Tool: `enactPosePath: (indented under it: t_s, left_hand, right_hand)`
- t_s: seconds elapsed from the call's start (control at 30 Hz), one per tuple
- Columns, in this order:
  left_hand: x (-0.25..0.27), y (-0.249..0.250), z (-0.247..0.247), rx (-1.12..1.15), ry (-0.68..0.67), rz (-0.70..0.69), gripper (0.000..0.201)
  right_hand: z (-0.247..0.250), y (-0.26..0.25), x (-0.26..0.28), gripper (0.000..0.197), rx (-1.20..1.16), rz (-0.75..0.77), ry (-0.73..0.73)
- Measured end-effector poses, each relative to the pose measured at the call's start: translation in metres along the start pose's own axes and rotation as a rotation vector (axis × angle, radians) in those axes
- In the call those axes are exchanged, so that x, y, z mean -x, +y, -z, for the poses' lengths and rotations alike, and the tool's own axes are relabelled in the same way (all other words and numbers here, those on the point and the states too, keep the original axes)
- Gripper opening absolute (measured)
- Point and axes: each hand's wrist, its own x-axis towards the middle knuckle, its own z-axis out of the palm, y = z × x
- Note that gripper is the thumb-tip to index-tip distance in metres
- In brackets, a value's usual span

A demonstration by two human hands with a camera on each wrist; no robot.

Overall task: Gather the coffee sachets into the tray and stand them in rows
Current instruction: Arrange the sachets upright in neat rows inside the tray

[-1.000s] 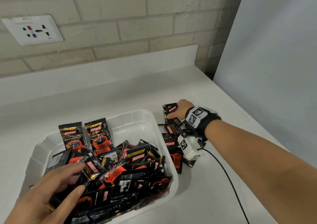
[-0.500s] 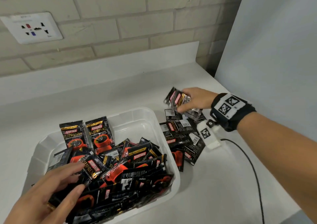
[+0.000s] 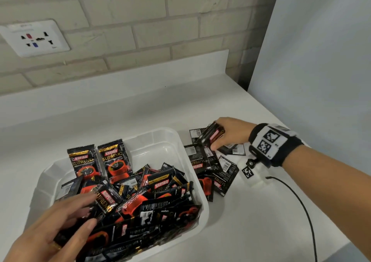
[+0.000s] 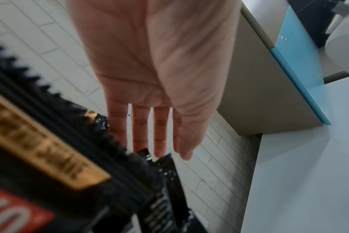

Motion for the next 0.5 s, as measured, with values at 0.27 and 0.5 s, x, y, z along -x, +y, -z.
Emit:
enactPosePath:
  t_s: [0.27, 0.5]
  left_hand:
    - [0.000, -0.002, -0.003, -0.028, 0.023, -0.023, 0.048]
    - [0.000, 0.000, -0.002, 0.017, 0.025, -0.014, 0.048]
  right_hand:
    - [0.000, 0.049, -0.008, 0.044, -0.194, -0.265, 0.158]
    - [-0.019, 0.046, -0.013, 0.089, 0.186, -0.495, 0.197]
